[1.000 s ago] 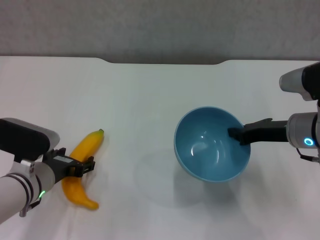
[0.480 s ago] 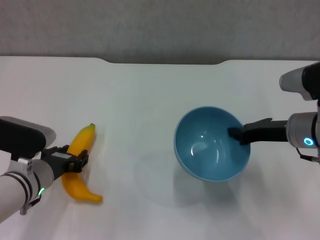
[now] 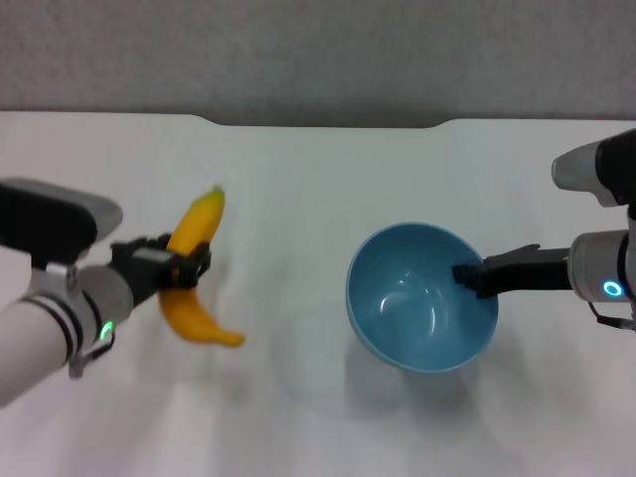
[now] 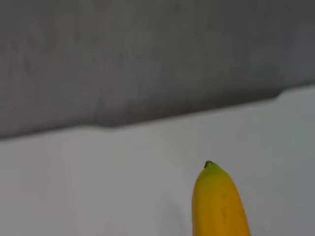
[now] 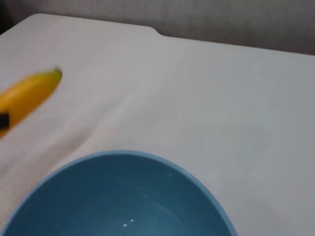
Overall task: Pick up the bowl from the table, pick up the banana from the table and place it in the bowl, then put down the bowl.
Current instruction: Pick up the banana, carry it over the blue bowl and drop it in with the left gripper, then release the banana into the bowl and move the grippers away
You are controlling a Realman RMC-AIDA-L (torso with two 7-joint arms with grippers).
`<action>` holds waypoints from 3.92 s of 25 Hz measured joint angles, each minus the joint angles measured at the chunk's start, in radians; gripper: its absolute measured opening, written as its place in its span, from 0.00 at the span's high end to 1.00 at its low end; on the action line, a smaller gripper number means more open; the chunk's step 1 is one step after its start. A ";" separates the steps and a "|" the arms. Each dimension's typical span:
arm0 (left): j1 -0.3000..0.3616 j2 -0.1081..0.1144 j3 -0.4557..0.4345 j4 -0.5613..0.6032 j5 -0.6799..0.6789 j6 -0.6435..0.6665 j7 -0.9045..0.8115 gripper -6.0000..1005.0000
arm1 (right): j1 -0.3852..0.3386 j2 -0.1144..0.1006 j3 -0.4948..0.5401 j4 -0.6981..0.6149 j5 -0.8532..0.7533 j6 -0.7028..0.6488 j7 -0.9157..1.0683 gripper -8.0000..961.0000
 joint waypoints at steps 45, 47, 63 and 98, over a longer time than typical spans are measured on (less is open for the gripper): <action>-0.031 -0.004 0.082 -0.224 -0.372 -0.007 0.005 0.51 | 0.305 0.004 -0.002 0.242 0.098 0.060 0.061 0.96; -0.031 -0.006 0.091 -0.230 -0.372 -0.007 0.005 0.51 | 0.305 0.003 -0.002 0.244 0.098 0.065 0.061 0.96; -0.028 -0.004 0.116 -0.248 -0.374 0.015 0.011 0.51 | 0.308 0.002 -0.001 0.247 0.100 0.073 0.062 0.96; 0.063 0.003 -0.008 -0.380 -0.362 0.061 0.312 0.11 | 0.283 -0.016 0.013 0.354 0.063 0.017 0.101 0.94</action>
